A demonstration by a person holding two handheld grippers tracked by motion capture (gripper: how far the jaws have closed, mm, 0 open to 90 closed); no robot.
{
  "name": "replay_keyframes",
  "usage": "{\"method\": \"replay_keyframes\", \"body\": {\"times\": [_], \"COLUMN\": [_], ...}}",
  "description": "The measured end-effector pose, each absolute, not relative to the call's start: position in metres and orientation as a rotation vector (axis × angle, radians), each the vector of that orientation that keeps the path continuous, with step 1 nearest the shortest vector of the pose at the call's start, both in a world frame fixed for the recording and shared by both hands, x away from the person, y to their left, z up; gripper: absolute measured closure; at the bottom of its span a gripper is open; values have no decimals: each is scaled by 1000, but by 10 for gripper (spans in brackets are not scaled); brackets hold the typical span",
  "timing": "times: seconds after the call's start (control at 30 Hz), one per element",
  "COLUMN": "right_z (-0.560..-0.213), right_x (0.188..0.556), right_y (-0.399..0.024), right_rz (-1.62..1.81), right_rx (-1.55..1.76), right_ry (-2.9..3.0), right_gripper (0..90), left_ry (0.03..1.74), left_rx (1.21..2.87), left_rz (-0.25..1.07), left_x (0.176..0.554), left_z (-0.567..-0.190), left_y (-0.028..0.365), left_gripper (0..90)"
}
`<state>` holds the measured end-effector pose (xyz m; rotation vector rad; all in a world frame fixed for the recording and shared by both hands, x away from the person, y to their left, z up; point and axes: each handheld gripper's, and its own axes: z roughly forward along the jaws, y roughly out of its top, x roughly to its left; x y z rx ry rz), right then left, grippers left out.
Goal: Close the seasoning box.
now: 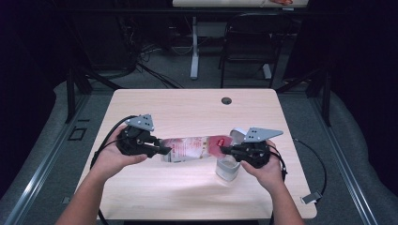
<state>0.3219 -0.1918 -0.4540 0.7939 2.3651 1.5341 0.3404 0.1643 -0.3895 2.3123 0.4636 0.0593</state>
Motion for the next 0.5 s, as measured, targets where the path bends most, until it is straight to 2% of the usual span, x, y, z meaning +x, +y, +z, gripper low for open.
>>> {"method": "replay_keyframes", "body": {"times": [0.5], "right_z": [-451], "right_x": [321], "right_y": [-199], "right_rz": [1538], "right_rx": [802], "right_ry": [2352], "right_gripper": [888], "left_ry": [445], "left_rx": [2310], "left_rz": [71], "left_x": [341], "left_z": [-381], "left_y": [157], "left_gripper": [726]}}
